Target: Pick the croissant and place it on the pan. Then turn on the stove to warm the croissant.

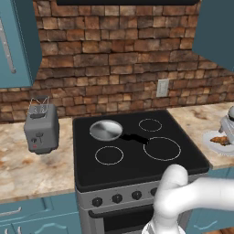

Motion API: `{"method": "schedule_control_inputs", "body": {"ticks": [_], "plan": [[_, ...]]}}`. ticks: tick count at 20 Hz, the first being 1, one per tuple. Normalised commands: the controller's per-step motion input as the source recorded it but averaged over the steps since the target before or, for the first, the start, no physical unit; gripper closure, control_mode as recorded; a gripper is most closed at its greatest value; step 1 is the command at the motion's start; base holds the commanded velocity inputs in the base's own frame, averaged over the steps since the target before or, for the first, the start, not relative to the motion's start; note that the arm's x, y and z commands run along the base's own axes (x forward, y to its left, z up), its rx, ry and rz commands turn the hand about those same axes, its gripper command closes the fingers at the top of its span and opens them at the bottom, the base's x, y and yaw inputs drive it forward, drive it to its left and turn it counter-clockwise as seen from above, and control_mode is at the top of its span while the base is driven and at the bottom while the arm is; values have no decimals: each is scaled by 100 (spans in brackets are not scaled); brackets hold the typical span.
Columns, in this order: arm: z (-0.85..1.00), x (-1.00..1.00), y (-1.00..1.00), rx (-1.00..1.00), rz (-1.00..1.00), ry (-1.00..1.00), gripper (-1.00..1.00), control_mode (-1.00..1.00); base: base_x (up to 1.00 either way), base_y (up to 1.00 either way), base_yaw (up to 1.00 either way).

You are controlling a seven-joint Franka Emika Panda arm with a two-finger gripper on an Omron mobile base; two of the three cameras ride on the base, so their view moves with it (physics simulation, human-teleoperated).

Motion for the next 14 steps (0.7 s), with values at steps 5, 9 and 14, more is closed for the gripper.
{"method": "schedule_control_inputs", "body": {"ticks": [5,9,14], "plan": [[-18,25,-14,0,10,0,-100,-100,0,0,0],[-25,29,-2,0,7,0,-100,-100,0,0,0],[-25,19,-5,0,5,0,-100,-100,0,0,0]]}}
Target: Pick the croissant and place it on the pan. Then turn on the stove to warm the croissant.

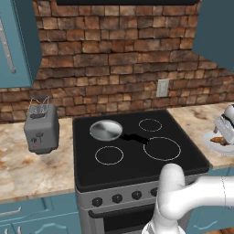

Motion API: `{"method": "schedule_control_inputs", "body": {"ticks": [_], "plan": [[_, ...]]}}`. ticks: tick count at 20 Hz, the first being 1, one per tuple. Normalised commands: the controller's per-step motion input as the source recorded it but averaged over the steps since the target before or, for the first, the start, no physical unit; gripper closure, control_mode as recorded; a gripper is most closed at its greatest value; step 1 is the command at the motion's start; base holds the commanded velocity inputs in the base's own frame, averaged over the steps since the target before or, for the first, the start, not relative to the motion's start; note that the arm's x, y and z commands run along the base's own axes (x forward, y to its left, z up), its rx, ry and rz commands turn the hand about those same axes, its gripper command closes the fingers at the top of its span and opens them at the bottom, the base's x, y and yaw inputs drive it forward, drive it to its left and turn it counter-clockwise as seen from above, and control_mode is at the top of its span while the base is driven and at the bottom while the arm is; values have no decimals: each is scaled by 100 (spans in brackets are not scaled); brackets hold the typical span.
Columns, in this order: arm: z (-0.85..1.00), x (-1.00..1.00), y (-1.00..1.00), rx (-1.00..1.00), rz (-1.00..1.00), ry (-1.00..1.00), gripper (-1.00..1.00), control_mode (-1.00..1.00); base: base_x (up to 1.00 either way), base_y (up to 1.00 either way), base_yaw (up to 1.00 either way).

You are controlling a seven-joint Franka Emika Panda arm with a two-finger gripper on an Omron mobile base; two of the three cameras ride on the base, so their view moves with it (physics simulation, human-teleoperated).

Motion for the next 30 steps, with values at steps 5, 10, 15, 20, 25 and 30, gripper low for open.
{"method": "schedule_control_inputs", "body": {"ticks": [5,10,15,20,25,30], "plan": [[-24,7,-19,0,4,0,-100,-100,0,0,0],[-25,0,-13,0,2,3,-100,-100,0,0,0],[-24,-9,-2,0,0,3,-100,-100,0,0,0],[-29,-15,0,0,0,1,-100,-100,0,0,0],[-34,-17,0,0,0,1,100,-100,0,0,0],[-44,-2,0,0,0,7,100,-100,0,0,0]]}}
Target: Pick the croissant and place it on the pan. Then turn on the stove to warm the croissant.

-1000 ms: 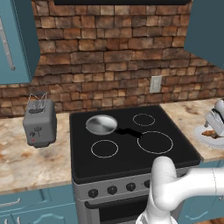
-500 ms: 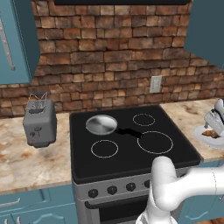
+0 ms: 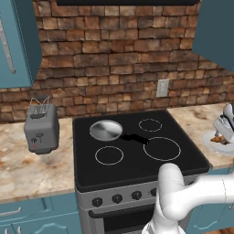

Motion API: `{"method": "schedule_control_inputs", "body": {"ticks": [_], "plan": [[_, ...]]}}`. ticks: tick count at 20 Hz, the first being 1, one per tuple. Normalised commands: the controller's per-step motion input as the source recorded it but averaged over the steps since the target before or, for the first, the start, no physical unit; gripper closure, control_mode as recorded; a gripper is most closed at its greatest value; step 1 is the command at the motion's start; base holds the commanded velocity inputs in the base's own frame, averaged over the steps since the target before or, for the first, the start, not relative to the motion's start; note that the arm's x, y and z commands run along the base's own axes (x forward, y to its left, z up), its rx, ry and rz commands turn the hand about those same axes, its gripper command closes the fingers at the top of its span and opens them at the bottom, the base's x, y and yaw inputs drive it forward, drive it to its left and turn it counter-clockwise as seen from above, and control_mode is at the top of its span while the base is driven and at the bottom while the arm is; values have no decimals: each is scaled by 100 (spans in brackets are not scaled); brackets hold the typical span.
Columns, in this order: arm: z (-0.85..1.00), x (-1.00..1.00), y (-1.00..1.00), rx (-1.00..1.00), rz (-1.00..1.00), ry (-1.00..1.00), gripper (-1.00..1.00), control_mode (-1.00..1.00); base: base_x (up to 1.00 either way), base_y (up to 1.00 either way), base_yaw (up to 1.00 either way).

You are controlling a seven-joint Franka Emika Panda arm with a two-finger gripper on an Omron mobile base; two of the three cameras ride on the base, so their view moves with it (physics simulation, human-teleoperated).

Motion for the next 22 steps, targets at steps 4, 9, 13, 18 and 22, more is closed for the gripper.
{"method": "schedule_control_inputs", "body": {"ticks": [4,9,13,18,22], "plan": [[-46,0,0,0,0,8,100,-100,0,0,0],[-7,0,0,0,0,1,100,-100,0,0,0],[16,-29,0,1,0,-7,100,-100,0,0,0],[43,-44,0,2,0,-12,100,-100,0,0,0],[50,-46,10,0,0,-10,100,-100,0,0,0]]}}
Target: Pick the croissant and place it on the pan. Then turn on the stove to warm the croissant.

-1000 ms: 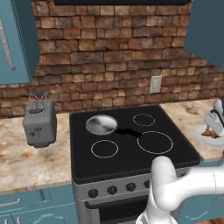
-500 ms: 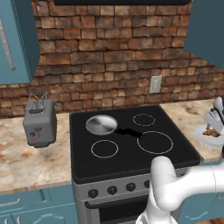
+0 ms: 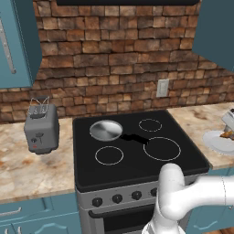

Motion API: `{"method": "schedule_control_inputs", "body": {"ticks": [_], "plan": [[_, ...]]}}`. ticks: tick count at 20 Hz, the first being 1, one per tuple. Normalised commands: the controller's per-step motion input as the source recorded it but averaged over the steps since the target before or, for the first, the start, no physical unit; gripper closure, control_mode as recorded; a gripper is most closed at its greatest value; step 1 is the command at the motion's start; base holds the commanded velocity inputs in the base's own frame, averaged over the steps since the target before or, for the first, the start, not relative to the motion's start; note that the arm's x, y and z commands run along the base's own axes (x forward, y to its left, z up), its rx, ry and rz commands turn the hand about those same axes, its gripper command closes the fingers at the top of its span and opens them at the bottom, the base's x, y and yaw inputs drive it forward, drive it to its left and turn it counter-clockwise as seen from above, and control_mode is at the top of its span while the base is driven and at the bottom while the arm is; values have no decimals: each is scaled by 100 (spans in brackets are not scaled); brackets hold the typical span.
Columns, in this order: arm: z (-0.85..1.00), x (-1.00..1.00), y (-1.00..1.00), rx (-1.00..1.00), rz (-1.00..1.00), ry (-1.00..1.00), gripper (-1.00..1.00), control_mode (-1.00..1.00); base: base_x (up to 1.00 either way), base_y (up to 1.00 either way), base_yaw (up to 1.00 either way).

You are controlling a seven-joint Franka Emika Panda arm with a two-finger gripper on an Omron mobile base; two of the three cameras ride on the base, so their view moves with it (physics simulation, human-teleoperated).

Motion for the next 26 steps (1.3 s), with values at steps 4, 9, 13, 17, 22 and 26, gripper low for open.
{"method": "schedule_control_inputs", "body": {"ticks": [4,9,13,17,22,26], "plan": [[46,-44,34,0,0,-4,100,-100,0,0,0],[44,-39,52,0,2,-1,100,-100,0,0,0],[35,-27,69,0,0,0,100,-100,0,0,0],[31,-22,71,0,0,-4,100,-100,0,0,0],[36,-14,69,0,0,-3,100,-100,0,0,0],[45,-4,65,0,0,0,100,-100,0,0,0]]}}
